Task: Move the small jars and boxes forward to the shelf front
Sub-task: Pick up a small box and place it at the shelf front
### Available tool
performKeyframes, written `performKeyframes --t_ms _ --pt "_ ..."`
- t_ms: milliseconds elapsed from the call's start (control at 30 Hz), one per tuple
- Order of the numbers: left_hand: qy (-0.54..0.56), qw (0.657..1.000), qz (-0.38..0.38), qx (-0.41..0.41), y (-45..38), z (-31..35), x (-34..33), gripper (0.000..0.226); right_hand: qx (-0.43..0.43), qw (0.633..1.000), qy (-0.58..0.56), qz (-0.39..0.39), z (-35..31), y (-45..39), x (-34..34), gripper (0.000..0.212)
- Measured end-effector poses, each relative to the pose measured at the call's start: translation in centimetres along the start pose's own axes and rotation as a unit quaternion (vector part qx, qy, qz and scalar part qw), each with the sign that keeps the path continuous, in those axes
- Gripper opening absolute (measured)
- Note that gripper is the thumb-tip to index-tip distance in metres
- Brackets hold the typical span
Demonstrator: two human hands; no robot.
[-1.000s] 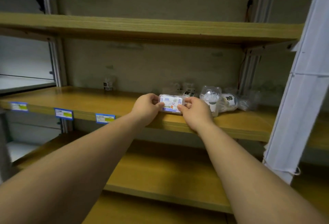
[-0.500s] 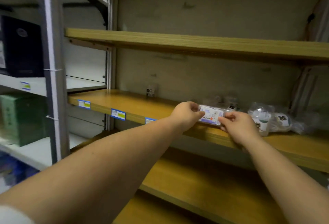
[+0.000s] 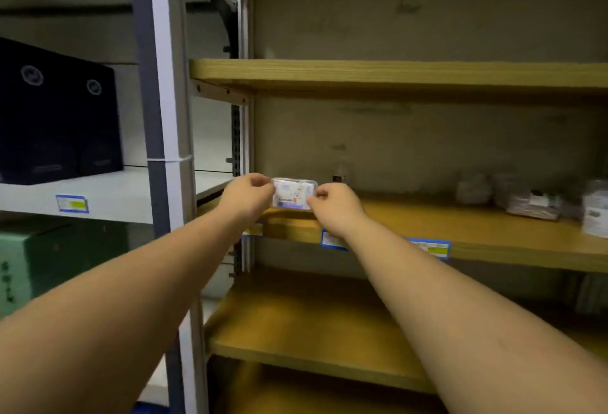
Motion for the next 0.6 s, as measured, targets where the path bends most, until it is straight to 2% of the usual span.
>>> performKeyframes --t_ms 133,233,600 --pt "0.003 1.000 0.015 -0.008 -3.2 -3.1 2.3 0.015 -0.013 1.000 0.017 -0.008 -2.1 -2.5 -4.5 0.021" --pt "-0.040 0.999 0.025 -0.022 -4.8 -4.5 1.8 0.019 -0.016 0.998 0.066 -0.006 -0.9 -3.2 -6.3 0.020" --pt "-0.017 1.000 -0.020 -0.008 -4.7 -4.8 2.0 0.024 0.005 0.997 0.061 -0.038 -0.8 -3.2 -6.7 0.028"
Point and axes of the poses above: each hand's wrist, its own y-axis away from the middle knuckle, its own x-axis out of the back of the hand, z = x × y, the point moved 4 cm from there along -y, towards the middle knuckle, and after that the axes turned 5 degrees about -y, right-handed, at the moved point
